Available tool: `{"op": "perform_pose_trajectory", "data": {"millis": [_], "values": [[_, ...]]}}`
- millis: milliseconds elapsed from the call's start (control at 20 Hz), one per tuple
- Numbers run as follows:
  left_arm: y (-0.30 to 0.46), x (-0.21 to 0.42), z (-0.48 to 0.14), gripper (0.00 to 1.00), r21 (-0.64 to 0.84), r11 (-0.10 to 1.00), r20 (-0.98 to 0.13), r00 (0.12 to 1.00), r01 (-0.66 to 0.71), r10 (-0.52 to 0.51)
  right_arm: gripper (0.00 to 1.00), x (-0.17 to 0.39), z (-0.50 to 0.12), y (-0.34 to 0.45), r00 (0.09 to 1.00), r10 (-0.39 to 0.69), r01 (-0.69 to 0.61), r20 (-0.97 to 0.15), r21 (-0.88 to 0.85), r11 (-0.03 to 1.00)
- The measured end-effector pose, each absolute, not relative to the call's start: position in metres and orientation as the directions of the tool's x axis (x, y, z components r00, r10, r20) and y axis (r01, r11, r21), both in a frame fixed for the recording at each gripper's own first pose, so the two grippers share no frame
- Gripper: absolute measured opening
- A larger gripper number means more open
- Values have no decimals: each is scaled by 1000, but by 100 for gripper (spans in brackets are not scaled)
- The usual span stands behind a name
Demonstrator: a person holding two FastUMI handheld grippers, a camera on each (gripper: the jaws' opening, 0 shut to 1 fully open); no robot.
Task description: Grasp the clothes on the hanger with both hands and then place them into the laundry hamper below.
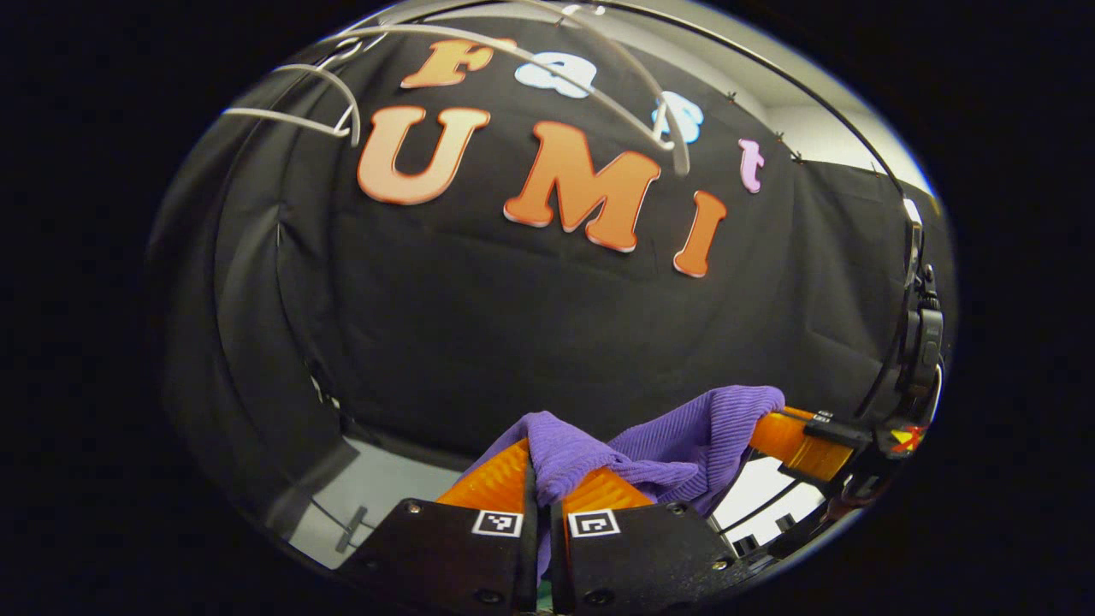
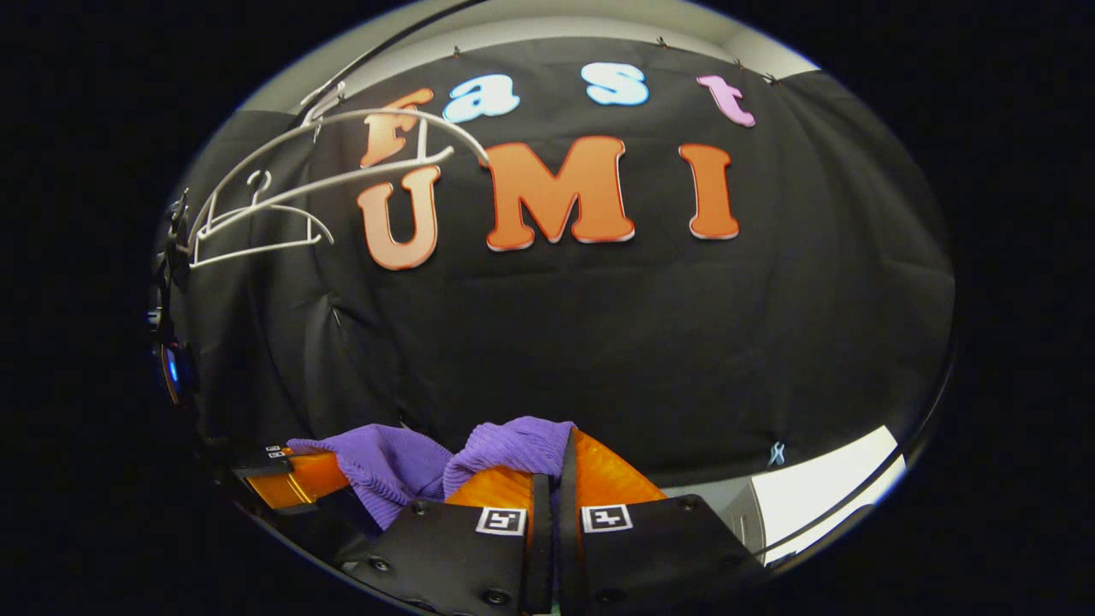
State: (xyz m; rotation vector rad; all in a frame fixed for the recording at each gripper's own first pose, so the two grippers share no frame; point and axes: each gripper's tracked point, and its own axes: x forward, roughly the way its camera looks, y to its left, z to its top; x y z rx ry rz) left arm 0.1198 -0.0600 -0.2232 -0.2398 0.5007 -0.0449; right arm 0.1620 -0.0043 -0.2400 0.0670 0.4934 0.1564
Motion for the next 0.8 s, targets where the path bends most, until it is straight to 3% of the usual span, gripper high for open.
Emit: {"op": "perform_pose_trajectory", "data": {"millis": [350,700,800], "values": [[-84,65,-315,7,-260,964,-725,671,-55,-157,11,118,-334,12,680,177,-129,-712,121,984],[-86,58,-313,7,-291,939,-775,621,-184,-118,11,116,-346,8,635,169,-88,-754,147,985],[-82,57,-313,10,-271,942,-777,623,-197,-93,15,112,-351,7,626,177,-89,-759,156,984]]}}
